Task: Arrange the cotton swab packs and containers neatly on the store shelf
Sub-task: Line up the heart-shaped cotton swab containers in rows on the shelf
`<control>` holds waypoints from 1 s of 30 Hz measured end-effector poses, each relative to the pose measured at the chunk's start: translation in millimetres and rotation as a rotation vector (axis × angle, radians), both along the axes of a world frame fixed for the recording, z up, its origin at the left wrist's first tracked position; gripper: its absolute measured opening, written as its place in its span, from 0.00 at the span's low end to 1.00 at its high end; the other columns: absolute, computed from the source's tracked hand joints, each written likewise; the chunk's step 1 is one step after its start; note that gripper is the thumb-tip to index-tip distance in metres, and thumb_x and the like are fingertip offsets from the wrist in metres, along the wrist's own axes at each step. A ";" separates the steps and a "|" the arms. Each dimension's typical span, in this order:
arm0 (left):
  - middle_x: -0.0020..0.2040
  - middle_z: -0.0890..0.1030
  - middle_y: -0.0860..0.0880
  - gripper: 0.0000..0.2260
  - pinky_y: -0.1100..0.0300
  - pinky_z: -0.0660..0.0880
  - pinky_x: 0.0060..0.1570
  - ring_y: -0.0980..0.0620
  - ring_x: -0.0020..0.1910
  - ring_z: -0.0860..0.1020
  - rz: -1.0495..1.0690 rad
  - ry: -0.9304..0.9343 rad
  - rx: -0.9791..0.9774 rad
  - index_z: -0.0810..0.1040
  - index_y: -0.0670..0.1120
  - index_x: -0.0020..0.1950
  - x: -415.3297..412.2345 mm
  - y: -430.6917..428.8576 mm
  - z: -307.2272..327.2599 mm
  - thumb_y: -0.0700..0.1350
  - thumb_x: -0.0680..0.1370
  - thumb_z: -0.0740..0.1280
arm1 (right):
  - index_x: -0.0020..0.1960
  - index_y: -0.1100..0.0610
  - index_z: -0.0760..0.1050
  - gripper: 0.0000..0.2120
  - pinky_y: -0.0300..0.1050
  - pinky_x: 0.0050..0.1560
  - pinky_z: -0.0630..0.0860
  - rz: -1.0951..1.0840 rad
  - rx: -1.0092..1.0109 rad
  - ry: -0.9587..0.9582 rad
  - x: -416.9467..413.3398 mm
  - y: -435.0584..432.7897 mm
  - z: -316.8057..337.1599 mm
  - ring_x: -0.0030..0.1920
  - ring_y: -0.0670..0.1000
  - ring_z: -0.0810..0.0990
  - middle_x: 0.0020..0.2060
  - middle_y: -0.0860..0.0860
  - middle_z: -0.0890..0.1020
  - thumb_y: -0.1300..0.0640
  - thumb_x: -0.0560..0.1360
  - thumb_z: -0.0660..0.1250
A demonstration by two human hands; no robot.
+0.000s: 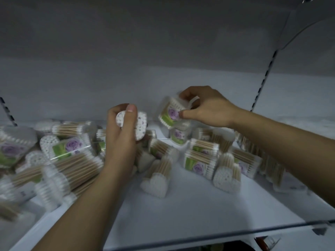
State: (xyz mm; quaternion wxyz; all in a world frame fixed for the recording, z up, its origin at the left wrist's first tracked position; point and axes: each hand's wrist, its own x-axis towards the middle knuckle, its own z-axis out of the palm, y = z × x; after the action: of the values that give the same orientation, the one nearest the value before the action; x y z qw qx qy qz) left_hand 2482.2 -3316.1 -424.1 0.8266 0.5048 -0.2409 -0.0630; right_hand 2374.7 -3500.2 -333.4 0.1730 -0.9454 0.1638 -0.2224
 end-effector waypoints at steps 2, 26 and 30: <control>0.45 0.83 0.49 0.17 0.39 0.81 0.52 0.42 0.48 0.83 0.001 0.051 -0.030 0.78 0.56 0.53 -0.6 0.4 2.3 0.65 0.72 0.69 | 0.67 0.49 0.76 0.27 0.33 0.45 0.71 0.004 -0.053 0.032 13.0 3.9 -1.6 0.49 0.45 0.78 0.58 0.46 0.80 0.44 0.70 0.76; 0.39 0.79 0.49 0.12 0.50 0.77 0.43 0.45 0.44 0.79 -0.074 0.133 -0.077 0.77 0.51 0.46 5.2 -2.6 4.7 0.59 0.75 0.68 | 0.56 0.55 0.77 0.23 0.48 0.49 0.74 0.009 -0.416 0.213 49.8 8.1 -46.5 0.51 0.57 0.77 0.52 0.55 0.78 0.41 0.70 0.74; 0.43 0.78 0.43 0.13 0.49 0.76 0.45 0.44 0.45 0.79 -0.111 0.069 -0.061 0.79 0.49 0.47 2.3 -0.5 3.3 0.58 0.76 0.69 | 0.62 0.51 0.77 0.23 0.52 0.56 0.73 0.014 -0.498 0.224 45.5 10.1 -48.6 0.57 0.57 0.76 0.57 0.53 0.77 0.40 0.72 0.72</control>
State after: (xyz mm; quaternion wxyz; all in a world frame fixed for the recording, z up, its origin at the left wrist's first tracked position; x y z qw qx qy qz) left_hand 2484.6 -3316.6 -420.8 0.8447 0.4626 -0.2417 -0.1187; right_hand 2420.2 -3490.1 -382.0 -0.0827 -0.9786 0.1158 -0.1486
